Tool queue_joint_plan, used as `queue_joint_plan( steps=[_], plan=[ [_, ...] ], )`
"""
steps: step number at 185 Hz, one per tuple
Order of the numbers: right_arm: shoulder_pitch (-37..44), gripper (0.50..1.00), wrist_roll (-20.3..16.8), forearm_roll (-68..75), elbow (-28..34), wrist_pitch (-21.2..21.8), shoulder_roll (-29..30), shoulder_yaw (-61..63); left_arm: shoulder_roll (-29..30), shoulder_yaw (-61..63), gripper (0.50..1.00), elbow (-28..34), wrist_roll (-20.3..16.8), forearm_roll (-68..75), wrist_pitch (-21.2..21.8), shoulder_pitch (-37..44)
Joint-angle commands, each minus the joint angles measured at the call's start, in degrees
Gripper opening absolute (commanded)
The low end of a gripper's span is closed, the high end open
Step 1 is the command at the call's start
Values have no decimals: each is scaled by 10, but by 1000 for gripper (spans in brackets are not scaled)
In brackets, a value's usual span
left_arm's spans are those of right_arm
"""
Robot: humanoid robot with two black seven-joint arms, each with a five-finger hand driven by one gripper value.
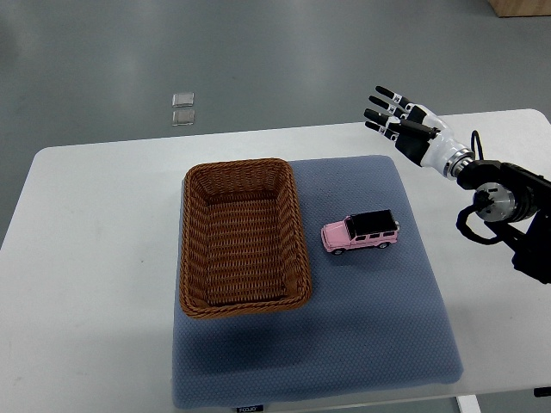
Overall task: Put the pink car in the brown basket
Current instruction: 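Move the right hand from rest toward the pink toy car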
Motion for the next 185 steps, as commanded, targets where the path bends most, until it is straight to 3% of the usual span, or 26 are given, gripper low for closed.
queue_joint_plan(
  steps=[1,55,88,185],
  plan=[
    [1,921,0,-1,0,1,-1,-1,0,-2,1000,0,0,-1,1,1],
    [2,924,0,-6,1,8,-2,-3,0,-3,1000,-2,-1,0,3,-1],
    [0,921,0,-52,3,46,-5,-3,0,-3,1000,-1,-1,0,3,-1],
    [12,921,4,-156,25,92,-31,-5,0,-2,1000,-1,-1,0,3,-1]
  ],
)
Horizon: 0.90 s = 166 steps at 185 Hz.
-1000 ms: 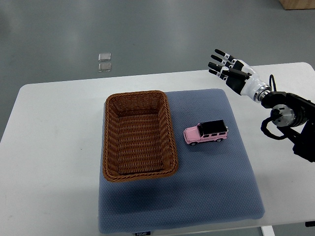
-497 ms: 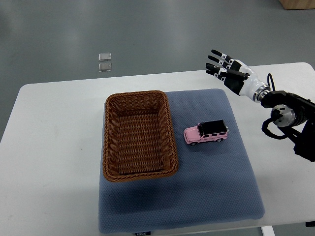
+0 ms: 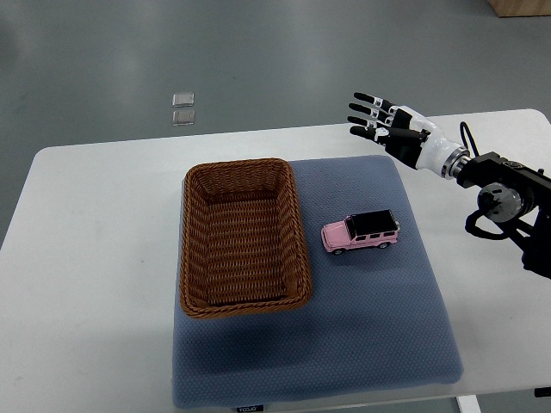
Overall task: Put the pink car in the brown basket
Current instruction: 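Move the right hand from rest toward the pink toy car, then lower the right hand over the pink car and close fingers around it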
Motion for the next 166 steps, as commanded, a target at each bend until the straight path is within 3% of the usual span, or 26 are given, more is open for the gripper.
queue_joint_plan(
  steps=[1,25,55,91,130,166],
  plan=[
    [4,921,4,-40,5,18,-11,0,0,0,1000,0,0,0,0,0],
    [5,919,7,-114,11,65,-20,-1,0,0,1000,0,0,0,0,0],
    [7,919,7,-203,23,92,-31,-1,0,0,1000,0,0,0,0,0],
    [8,919,9,-342,67,89,-61,-2,0,0,1000,-1,0,0,0,0],
    [19,917,52,-489,79,75,-74,-3,0,0,1000,0,0,0,0,0],
    [17,913,63,-553,132,46,-105,-5,0,0,1000,0,0,0,0,0]
  ],
)
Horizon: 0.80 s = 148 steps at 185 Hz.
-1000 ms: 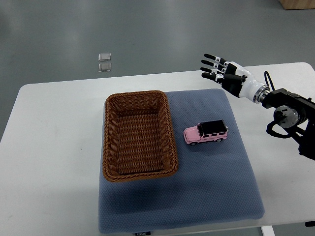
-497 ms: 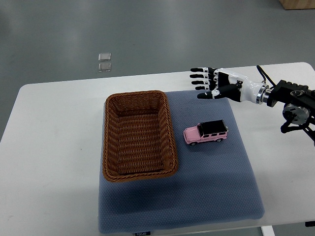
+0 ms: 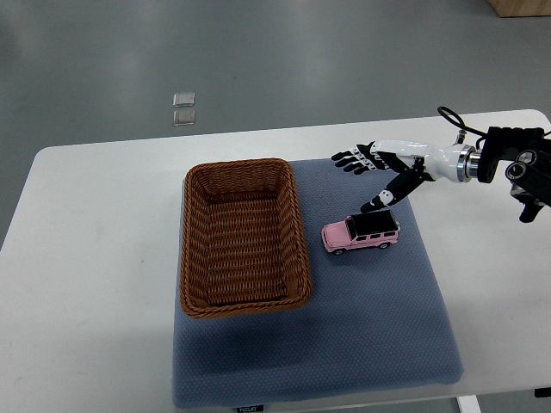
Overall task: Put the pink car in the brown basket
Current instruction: 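Lower the right hand over the pink car and close fingers around it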
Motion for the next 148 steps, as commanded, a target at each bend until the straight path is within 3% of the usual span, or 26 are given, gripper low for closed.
queue_joint_plan(
  steps=[1,29,63,148],
  plan=[
    [-2,913,5,-35,29,-17,-20,-2,0,0,1000,0,0,0,0,0],
    [-3,911,28,-106,49,-48,-38,-27,0,0,1000,0,0,0,0,0],
    [-2,911,32,-124,94,-86,-68,-64,0,0,1000,0,0,0,0,0],
    [-42,911,31,-138,98,-147,-36,-77,0,0,1000,-1,0,0,0,0]
  ],
)
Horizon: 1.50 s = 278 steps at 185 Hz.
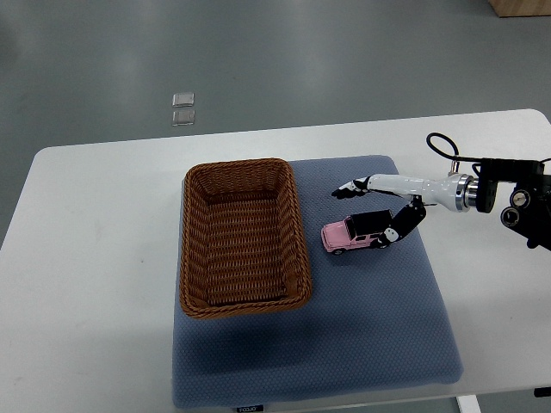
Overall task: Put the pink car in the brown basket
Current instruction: 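Lower the right hand over the pink car and close fingers around it, then lift the pink car with the right hand and carry it over the basket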
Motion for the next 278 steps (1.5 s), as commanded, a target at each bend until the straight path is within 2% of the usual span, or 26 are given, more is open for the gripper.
queue_joint_plan(
  steps=[1,33,81,142,189,199,217,233,242,259,278],
  plan=[
    [-4,909,-1,-3,-4,-18,4,-8,0,0,1000,0,0,0,0,0],
    [-4,907,-1,-3,-7,-47,5,-18,0,0,1000,0,0,0,0,0],
    [-12,901,-2,-10,-19,-52,9,-23,0,0,1000,0,0,0,0,0],
    [-12,844,-4,-24,-22,-71,13,-34,0,0,1000,0,0,0,0,0],
    [-12,829,-5,-25,-24,-81,22,-43,0,0,1000,0,0,0,0,0],
    [-12,805,-5,-25,-24,-82,21,-44,0,0,1000,-1,0,0,0,0],
    [-12,791,-5,-25,-24,-83,21,-44,0,0,1000,0,0,0,0,0],
    [-12,752,-5,-25,-24,-87,21,-45,0,0,1000,-1,0,0,0,0],
    [-12,703,-4,-25,-24,-93,21,-52,0,0,1000,0,0,0,0,0],
    [-10,656,-1,-27,-24,-109,20,-68,0,0,1000,0,0,0,0,0],
    [-8,631,2,-33,-24,-116,20,-74,0,0,1000,-1,0,0,0,0]
  ],
)
